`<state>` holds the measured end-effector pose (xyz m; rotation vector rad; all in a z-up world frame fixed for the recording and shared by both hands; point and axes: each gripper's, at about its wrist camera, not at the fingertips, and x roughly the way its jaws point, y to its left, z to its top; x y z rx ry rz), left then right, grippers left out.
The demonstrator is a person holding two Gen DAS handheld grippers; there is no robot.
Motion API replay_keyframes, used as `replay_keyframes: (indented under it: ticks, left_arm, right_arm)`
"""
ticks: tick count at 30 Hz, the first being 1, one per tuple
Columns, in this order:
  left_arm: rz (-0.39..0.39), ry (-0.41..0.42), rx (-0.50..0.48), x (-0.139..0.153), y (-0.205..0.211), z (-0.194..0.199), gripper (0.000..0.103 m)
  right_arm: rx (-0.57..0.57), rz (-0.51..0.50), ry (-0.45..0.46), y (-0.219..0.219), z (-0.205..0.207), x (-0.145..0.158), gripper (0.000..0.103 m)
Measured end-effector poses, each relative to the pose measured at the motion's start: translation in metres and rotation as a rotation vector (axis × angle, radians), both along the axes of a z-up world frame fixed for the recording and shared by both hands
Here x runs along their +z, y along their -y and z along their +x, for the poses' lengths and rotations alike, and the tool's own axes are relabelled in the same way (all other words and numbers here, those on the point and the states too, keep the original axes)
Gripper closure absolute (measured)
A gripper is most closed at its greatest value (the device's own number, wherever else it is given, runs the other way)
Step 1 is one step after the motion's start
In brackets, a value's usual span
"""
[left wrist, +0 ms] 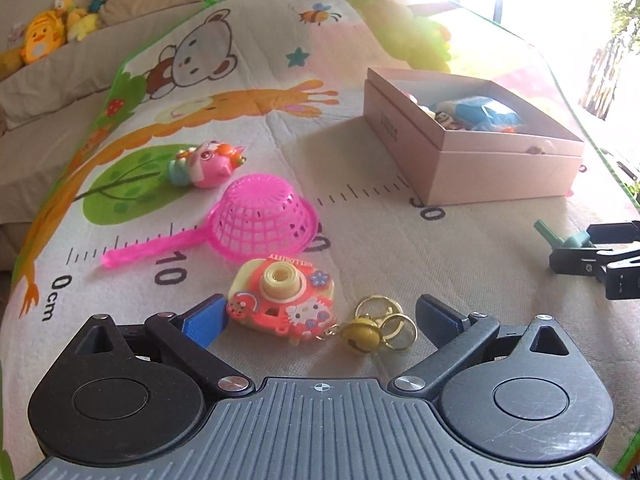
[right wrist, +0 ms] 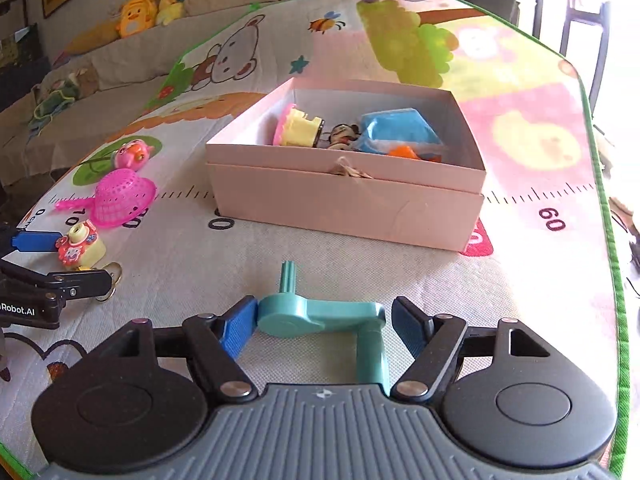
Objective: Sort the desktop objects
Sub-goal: 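Grasp the pink bell keychain with the left tool while the right tool holds the teal crank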
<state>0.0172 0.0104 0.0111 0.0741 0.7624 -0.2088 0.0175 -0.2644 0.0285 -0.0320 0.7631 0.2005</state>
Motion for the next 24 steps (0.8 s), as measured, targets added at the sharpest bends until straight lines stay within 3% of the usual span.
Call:
replay_keyframes:
  ticks: [3,7,10,17,21,24]
  left_arm:
    - [-0.062,-0.009,-0.031,0.001,0.006,0.003,0.001]
    - [-0.151,-0.007,-0.213,0.004,0.017,-0.009,0.001]
    - [-0.128,0.006,-0.264,0.002,0.026,-0.019,0.001]
    - [-0.111,-0.016,-0.221,-0.003,0.033,-0.012,0.001]
    - [-0.126,-0.006,-0.298,0.0,0.042,-0.014,0.001]
    - [-0.068,0.016,-0.275,-0.002,0.051,-0.015,0.001]
  right_arm:
    - [-0.05,0.046,-0.001,0.01,-0.001,-0.008,0.018]
    - [-0.071,0.055,0.025,0.012,-0.003,-0.012,0.015]
    - [-0.077,0.059,0.032,0.012,-0.004,-0.013,0.013]
    - [-0.097,0.077,0.04,0.015,-0.005,-0.012,0.01]
    - [-0.129,0.105,0.041,0.021,-0.005,-0.012,0.004]
    - [-0.147,0.127,0.043,0.025,-0.005,-0.012,0.003]
